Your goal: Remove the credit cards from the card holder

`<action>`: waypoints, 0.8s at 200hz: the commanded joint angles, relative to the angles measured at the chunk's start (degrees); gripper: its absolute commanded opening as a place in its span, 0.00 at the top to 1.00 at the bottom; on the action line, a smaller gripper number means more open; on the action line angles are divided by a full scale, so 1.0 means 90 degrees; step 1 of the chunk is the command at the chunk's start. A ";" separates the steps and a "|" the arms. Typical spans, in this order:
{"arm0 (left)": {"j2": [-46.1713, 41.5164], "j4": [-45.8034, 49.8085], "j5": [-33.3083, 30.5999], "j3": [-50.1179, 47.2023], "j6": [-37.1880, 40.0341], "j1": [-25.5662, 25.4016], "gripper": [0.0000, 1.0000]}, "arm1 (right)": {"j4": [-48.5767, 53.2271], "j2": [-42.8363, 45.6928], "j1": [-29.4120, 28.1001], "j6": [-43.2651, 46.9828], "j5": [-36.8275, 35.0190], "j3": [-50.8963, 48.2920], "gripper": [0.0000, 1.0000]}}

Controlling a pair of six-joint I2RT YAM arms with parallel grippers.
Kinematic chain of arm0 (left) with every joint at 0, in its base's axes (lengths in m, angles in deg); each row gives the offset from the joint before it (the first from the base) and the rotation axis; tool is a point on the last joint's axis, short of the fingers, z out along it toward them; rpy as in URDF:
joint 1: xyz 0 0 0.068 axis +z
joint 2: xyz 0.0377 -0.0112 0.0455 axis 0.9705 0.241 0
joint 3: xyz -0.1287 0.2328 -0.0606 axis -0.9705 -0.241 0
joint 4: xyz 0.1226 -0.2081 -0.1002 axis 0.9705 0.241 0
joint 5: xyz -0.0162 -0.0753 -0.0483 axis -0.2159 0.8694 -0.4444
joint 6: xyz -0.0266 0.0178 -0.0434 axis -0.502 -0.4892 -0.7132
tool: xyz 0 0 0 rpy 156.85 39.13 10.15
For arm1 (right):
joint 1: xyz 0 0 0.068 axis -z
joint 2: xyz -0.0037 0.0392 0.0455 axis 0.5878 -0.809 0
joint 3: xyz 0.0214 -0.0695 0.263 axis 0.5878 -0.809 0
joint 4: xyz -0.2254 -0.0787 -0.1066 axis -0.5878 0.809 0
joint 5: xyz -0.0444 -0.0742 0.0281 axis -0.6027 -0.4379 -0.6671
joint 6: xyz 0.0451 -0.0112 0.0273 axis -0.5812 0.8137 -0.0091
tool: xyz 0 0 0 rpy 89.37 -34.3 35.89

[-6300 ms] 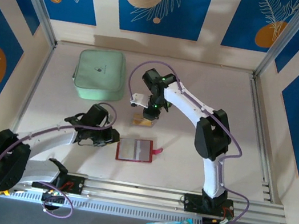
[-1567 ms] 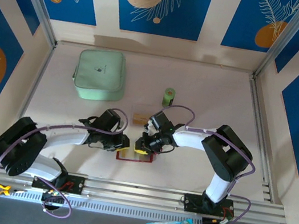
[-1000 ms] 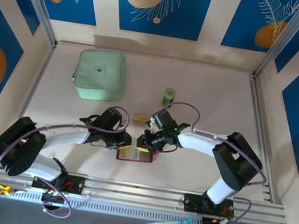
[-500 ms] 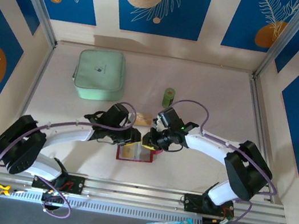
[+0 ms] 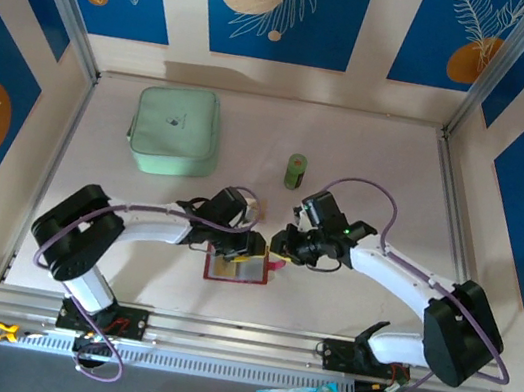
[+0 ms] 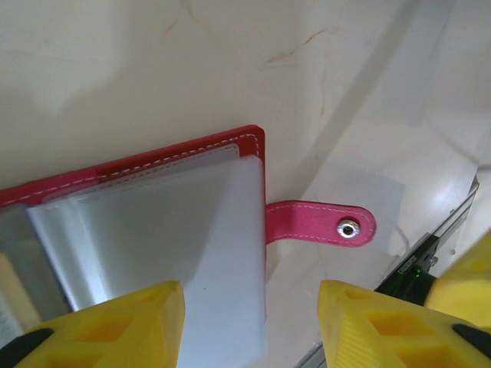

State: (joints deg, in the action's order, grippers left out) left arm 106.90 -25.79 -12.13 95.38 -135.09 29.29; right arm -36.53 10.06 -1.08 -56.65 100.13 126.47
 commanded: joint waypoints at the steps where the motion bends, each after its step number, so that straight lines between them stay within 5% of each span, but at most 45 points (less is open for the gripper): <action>1: 0.0129 -0.0230 0.0170 0.0132 -0.0065 -0.0068 0.51 | 0.0183 0.0182 0.0047 0.0053 0.0016 -0.0114 0.73; 99: -0.0862 0.0277 -0.0348 -0.0152 0.0167 0.0121 0.52 | -0.0435 -0.0429 -0.0194 -0.0132 0.0451 0.0009 0.77; 160: -0.1946 0.0803 -0.0637 -0.0822 0.0277 0.0638 0.63 | -0.1113 -0.1394 -0.0690 -0.0324 0.0913 0.0368 0.83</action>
State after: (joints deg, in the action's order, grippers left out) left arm 92.54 -22.75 -15.96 90.69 -134.17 33.27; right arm -43.02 0.27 -5.89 -58.27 104.66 127.37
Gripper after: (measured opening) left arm 0.389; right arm 0.174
